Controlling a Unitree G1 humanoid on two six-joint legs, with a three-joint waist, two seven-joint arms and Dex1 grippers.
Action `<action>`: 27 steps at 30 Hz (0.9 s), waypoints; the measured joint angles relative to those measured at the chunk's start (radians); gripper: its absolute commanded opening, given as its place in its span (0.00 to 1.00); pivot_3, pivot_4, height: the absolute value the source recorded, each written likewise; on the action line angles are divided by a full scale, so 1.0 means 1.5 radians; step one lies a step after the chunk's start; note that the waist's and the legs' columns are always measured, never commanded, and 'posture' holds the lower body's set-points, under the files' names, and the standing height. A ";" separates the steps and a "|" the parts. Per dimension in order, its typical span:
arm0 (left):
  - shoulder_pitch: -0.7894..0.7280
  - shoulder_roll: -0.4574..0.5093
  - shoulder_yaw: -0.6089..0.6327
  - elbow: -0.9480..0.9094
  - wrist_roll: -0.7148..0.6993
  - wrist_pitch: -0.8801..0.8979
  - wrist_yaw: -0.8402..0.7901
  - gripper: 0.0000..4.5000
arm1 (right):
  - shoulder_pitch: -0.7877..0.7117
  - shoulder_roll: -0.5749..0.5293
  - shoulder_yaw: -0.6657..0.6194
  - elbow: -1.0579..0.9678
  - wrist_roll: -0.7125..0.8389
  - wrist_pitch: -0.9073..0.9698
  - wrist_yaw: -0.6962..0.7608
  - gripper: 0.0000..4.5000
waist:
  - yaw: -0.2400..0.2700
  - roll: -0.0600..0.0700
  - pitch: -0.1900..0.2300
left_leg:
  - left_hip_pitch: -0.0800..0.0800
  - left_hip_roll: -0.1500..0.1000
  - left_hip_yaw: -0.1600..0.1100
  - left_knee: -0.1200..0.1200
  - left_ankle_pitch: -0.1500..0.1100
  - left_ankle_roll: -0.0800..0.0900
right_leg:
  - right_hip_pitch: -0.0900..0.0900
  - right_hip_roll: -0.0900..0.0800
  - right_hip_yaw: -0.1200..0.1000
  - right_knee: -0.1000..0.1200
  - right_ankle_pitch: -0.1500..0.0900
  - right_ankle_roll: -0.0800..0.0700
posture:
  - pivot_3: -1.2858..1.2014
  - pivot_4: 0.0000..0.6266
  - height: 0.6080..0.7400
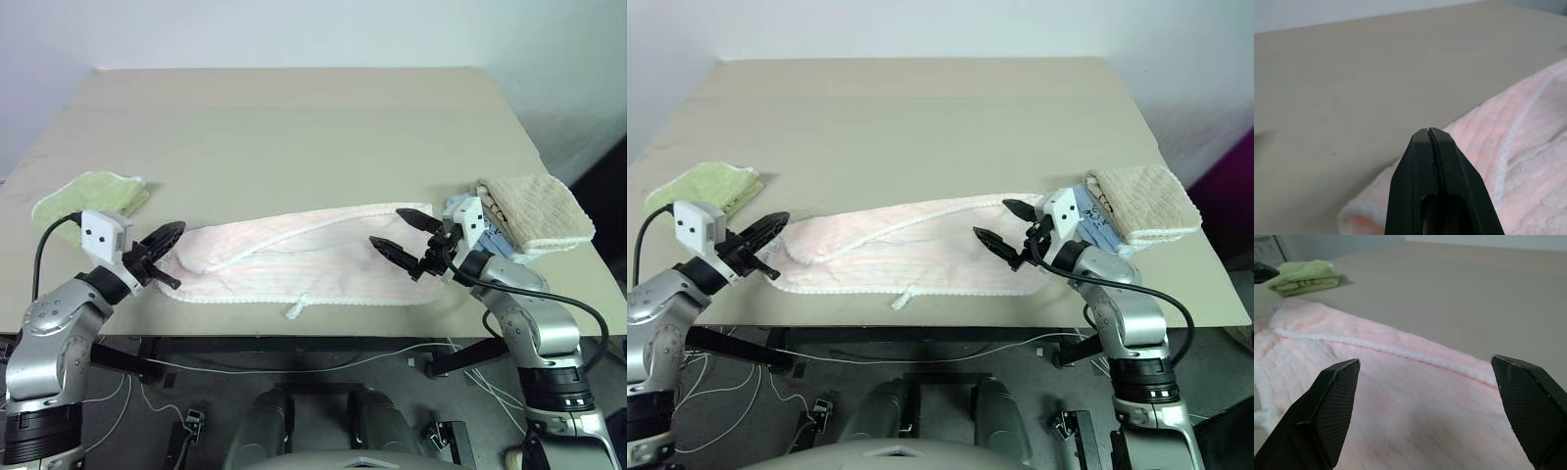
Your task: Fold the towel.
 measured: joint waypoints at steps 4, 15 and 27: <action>0.002 0.001 0.001 -0.015 -0.002 0.008 0.000 0.00 | 0.000 0.012 0.003 0.001 0.000 -0.001 -0.002 1.00 | -0.001 0.000 0.000 | 0.000 0.000 0.000 0.000 0.000 0.000 | 0.000 0.000 0.000 0.000 0.000 0.000 | 0.52 0.24 1.00; 0.000 0.023 0.000 -0.011 0.002 0.010 -0.012 0.00 | 0.000 0.015 0.004 0.002 -0.005 -0.016 -0.007 1.00 | -0.001 0.000 0.000 | 0.000 0.000 0.000 0.000 0.000 0.000 | 0.000 0.000 0.000 0.000 0.000 0.000 | 0.52 0.24 1.00; -0.023 0.063 -0.003 0.074 0.023 -0.007 -0.079 0.00 | 0.001 0.030 0.005 0.009 -0.011 -0.028 -0.020 1.00 | -0.001 0.000 0.000 | 0.000 0.000 0.000 0.000 0.000 0.000 | 0.000 0.000 0.000 0.000 0.000 0.000 | 0.52 0.24 1.00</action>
